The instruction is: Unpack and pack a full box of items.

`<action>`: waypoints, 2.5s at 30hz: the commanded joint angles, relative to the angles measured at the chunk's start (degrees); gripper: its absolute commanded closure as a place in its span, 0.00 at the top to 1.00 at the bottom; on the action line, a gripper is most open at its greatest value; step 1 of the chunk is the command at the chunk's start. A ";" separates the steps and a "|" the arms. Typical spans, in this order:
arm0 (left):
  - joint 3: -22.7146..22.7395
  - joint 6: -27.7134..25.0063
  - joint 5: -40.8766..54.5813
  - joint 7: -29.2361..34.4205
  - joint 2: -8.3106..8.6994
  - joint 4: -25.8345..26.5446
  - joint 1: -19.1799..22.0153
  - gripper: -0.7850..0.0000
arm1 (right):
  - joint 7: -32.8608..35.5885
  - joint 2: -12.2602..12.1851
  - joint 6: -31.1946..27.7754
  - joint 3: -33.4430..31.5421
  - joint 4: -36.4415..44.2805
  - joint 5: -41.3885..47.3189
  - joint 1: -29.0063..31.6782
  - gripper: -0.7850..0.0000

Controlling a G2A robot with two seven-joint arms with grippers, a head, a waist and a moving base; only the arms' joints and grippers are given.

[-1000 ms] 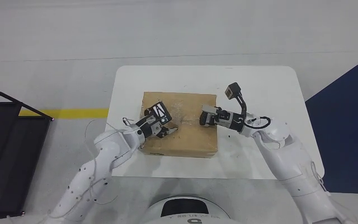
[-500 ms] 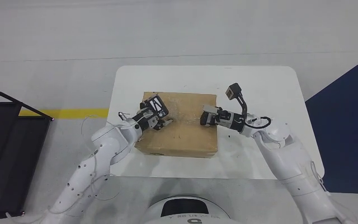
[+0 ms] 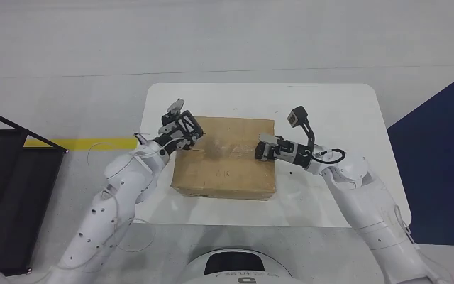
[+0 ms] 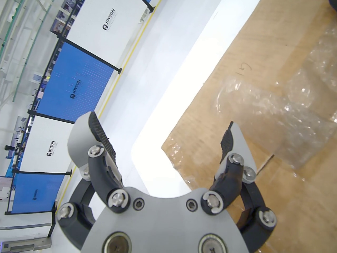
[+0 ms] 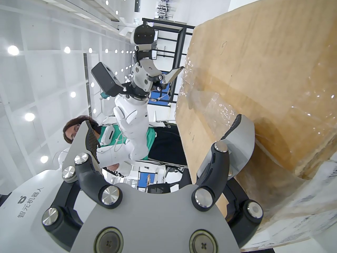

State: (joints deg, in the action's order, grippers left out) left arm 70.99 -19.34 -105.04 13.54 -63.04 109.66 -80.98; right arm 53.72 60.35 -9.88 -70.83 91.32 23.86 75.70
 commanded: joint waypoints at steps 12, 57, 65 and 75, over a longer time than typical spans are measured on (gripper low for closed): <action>8.65 -2.11 16.36 -2.92 0.29 3.92 -5.71 1.00 | 0.01 0.03 0.16 0.17 0.01 -0.09 -0.13 1.00; 17.86 -11.16 65.75 8.02 0.13 -1.58 -8.87 1.00 | 0.01 0.03 0.16 0.17 0.01 -0.09 -0.13 1.00; 16.09 -10.74 99.01 22.74 0.52 -6.16 -6.14 1.00 | 0.01 0.03 0.16 0.17 0.01 -0.09 -0.13 1.00; 15.37 -6.54 85.48 37.02 2.01 -4.20 -1.09 1.00 | 0.01 0.03 0.16 0.17 0.01 -0.09 -0.13 1.00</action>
State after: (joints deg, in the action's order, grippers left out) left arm 86.35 -26.06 -16.16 50.83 -61.01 105.73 -81.94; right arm 53.73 60.38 -9.72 -70.66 91.33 23.77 75.58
